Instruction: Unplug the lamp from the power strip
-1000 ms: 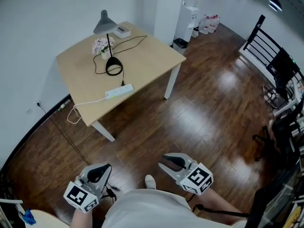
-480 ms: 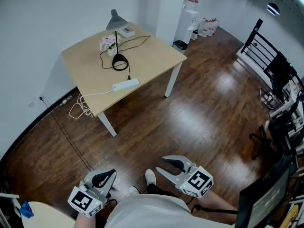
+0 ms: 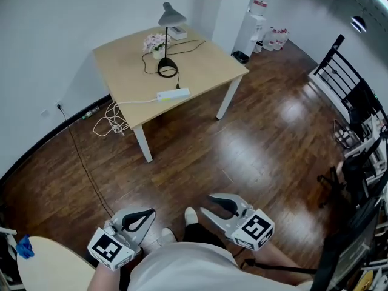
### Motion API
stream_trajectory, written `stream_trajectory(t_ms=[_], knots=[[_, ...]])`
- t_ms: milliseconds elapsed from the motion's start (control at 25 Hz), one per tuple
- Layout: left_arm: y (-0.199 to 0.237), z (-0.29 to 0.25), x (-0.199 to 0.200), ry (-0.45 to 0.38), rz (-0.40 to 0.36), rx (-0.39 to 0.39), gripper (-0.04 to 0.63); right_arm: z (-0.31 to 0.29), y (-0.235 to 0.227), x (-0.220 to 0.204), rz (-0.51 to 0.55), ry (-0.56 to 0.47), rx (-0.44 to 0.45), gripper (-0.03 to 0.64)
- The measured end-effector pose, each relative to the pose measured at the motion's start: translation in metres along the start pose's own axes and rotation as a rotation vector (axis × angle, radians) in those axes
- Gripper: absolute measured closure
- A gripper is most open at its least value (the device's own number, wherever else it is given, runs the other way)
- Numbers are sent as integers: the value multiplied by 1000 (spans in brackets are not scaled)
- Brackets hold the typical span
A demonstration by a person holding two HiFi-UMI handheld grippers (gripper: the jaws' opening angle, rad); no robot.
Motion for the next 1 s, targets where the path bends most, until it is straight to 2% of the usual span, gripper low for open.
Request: stream_trajectory(t_ms=[160,560,720,1000], knots=[[-12,11,2,-35,-6,0,589,5,14,1,5,-8,15,491],[-20,36,-6,-23,-3,41,589,8,31,11,45,-11,37,491],[-22,39,-8,-50,2,40,589,12,35,10,39,-13,27,491],[-25,49,-19,-30,22,41,589,15,46,4,39,3,25,492]])
Point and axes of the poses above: the fingertips, and each gripper's own axes: z backward along the fingers, y to its left, x out of its top, the point moved 7 cm from there along z, backward along the fingers, and after that the axes turned 9 degrees about -x, right-handed, at the moved point
